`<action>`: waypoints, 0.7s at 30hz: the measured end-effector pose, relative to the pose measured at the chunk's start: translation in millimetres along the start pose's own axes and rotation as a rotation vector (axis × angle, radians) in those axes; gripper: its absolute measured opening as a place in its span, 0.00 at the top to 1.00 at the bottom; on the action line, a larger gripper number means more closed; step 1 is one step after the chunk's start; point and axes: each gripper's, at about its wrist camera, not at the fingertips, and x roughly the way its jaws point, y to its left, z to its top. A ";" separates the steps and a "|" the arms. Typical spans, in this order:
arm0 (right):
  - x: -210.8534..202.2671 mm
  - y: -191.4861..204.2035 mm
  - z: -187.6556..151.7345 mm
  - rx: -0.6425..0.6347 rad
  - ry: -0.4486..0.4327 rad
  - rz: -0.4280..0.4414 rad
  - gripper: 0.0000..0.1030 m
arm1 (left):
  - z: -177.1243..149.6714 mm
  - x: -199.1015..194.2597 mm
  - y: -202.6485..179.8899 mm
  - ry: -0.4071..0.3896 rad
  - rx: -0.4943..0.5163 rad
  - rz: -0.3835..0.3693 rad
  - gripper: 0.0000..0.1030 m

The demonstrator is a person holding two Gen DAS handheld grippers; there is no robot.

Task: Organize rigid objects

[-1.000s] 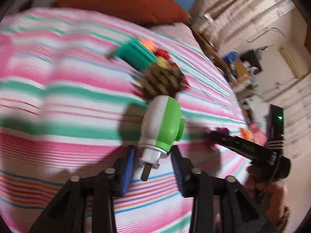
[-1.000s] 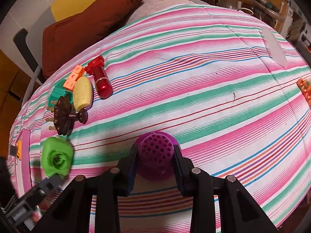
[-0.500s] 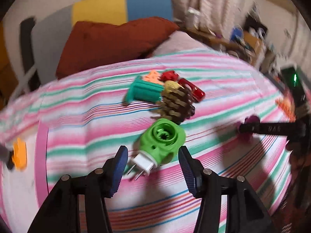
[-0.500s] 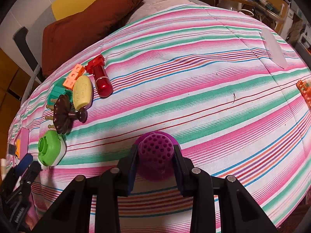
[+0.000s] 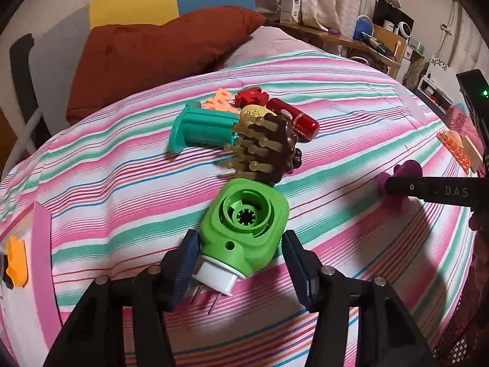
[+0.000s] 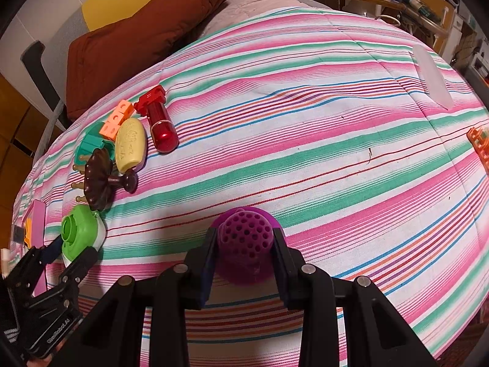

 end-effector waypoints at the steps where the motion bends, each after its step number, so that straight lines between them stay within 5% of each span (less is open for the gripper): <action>1: -0.2 -0.2 -0.1 0.000 0.000 0.001 0.67 | 0.1 -0.1 -1.2 -0.001 0.003 0.007 0.45; 10: -1.1 -0.2 -0.3 0.003 -0.018 0.008 0.67 | 2.6 5.8 -15.1 0.024 0.086 0.099 0.46; 21: 0.5 11.5 -5.3 -0.046 -0.025 0.021 0.67 | -16.0 -16.1 -0.1 0.001 0.004 0.062 0.47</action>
